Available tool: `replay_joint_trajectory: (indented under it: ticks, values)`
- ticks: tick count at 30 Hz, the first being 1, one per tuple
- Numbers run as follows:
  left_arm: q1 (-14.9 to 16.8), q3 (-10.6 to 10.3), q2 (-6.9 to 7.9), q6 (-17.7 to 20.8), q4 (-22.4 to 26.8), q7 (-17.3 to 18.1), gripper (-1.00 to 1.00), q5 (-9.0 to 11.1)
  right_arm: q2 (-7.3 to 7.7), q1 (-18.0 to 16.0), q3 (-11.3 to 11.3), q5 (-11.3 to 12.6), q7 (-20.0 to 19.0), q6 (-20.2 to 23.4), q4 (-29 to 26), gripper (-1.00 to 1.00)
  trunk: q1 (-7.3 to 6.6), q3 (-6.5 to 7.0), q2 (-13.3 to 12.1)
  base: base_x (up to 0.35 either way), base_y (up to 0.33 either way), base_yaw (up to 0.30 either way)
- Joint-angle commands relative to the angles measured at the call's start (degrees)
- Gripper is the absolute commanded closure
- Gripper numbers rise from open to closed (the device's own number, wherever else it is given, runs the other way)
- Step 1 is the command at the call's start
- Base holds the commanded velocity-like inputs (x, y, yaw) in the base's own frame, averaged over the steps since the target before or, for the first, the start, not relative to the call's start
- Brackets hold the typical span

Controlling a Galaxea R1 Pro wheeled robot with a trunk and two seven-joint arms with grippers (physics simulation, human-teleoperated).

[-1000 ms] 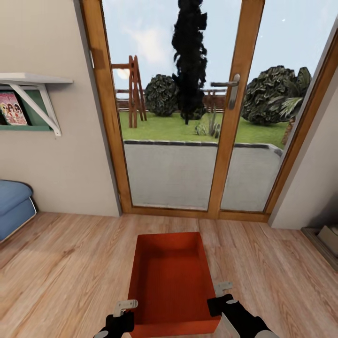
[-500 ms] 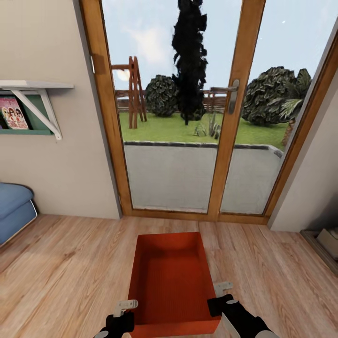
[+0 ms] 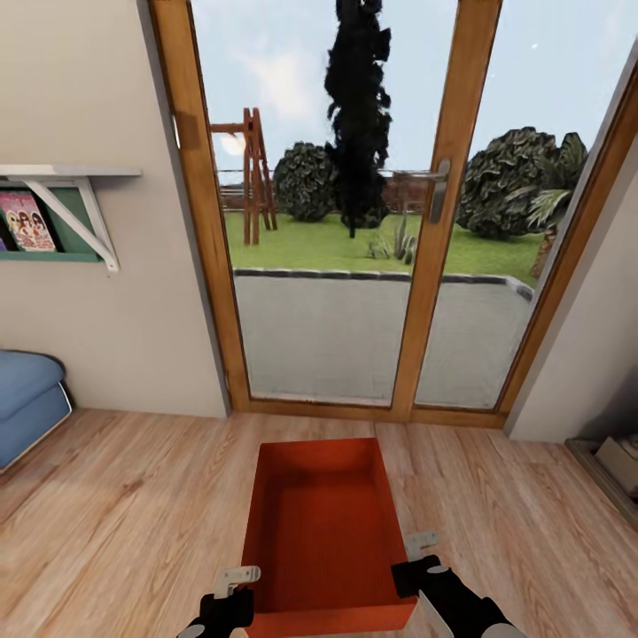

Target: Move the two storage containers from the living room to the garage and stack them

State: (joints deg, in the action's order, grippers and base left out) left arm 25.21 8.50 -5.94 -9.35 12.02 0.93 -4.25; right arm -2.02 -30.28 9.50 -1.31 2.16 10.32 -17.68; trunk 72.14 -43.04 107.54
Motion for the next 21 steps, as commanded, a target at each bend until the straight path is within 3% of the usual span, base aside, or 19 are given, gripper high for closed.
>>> replay_joint_trajectory:
  ticks: [1, 21]
  values:
    - [0.0, 1.0, 0.22, -0.1, -0.2, -0.4, 1.0, -0.7, 0.08, 0.0, 1.1, -1.5, 0.6, -0.9, -0.3, 1.0, -0.24, 0.13, -0.4, 0.0, 0.0, 0.0]
    - [0.0, 1.0, 0.22, -0.1, -0.2, -0.4, 1.0, -0.7, 0.09, 0.0, 1.1, -1.5, 0.6, -0.9, -0.3, 1.0, -4.63, 3.72, -8.4, 0.0, 0.0, 0.0]
